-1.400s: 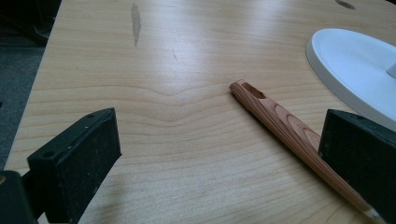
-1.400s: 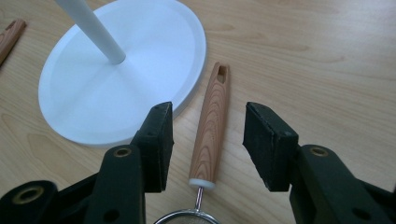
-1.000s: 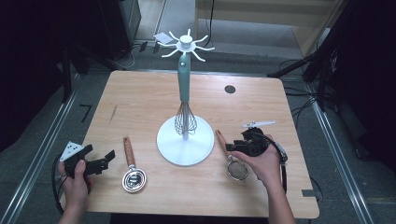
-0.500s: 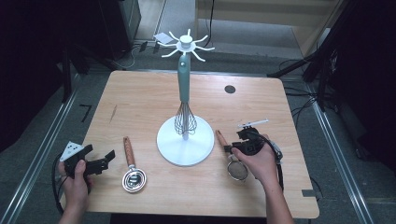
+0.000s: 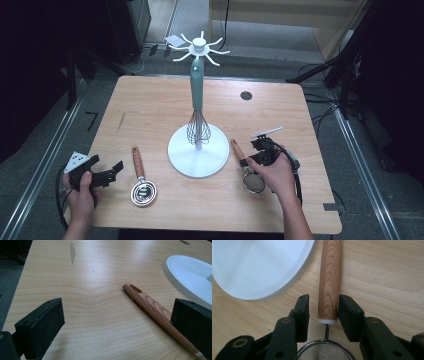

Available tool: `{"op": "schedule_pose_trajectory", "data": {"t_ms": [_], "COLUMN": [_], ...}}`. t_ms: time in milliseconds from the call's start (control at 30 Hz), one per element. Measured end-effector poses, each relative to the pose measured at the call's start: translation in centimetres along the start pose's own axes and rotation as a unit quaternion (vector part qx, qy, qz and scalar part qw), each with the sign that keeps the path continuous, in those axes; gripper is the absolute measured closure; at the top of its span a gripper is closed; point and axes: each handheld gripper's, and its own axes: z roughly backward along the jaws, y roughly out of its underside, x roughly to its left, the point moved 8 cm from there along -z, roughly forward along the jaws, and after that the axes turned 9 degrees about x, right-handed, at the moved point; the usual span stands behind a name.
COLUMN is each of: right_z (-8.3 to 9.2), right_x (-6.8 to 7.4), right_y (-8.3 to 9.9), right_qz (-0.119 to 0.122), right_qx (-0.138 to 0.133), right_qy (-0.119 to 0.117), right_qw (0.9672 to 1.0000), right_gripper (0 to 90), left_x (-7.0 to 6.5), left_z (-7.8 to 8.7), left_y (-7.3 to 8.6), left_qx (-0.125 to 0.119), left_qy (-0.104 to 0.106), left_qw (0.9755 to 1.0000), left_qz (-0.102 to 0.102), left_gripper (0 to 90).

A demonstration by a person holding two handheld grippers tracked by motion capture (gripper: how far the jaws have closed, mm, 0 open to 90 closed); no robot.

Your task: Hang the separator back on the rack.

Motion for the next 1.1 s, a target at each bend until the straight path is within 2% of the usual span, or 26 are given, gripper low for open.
{"op": "schedule_pose_trajectory", "data": {"t_ms": [333, 533, 1100], "right_z": [-0.7, -1.1, -1.6], "right_x": [-0.4, -0.3, -0.1], "right_y": [0.3, 0.4, 0.3], "right_qz": [-0.026, -0.03, -0.032], "right_qx": [0.028, 0.04, 0.048], "right_qy": [0.011, 0.015, 0.027], "right_qw": [0.9992, 0.9986, 0.9979], "right_gripper": [64.6, 65.5, 67.2], "left_x": [0.0, 0.0, 0.0], "left_z": [0.0, 0.0, 0.0], "left_y": [0.0, 0.0, 0.0], "left_qx": [0.0, -0.001, -0.001], "left_qy": [0.0, 0.0, 0.0], "left_qw": [1.0, 1.0, 1.0], "left_qz": [0.001, 0.001, 0.002], "left_gripper": [0.0, 0.0, 0.0]}}
